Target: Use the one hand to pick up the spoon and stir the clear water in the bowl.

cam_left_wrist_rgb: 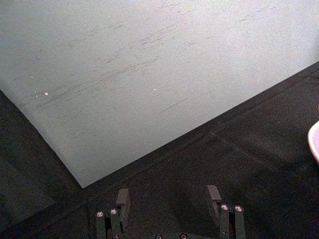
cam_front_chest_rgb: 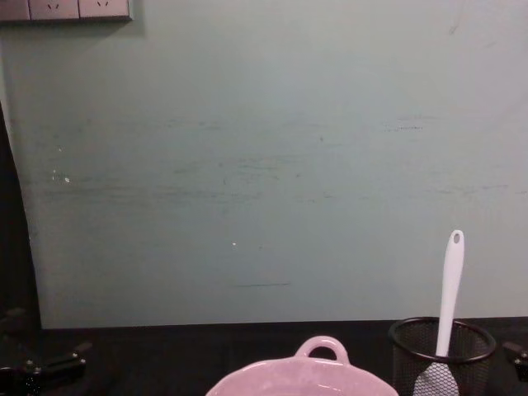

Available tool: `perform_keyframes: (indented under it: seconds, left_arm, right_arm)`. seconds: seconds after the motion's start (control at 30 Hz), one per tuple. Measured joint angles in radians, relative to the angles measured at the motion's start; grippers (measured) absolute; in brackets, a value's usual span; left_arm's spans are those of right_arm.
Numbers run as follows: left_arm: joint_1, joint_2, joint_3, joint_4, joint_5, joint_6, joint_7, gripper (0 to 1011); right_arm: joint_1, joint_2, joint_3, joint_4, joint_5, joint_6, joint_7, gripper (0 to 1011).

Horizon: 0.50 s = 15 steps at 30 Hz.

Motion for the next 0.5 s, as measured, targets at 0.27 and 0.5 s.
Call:
perform_keyframes:
  seconds: [0.27,0.5]
  left_arm:
    - [0.000,0.000,0.000,0.000,0.000,0.000,0.000,1011]
    - [0.000,0.000,0.000,0.000,0.000,0.000,0.000,1011]
  right_arm:
    - [0.000,0.000,0.000,0.000,0.000,0.000,0.000,1002]
    - [0.000,0.000,0.000,0.000,0.000,0.000,0.000,1002]
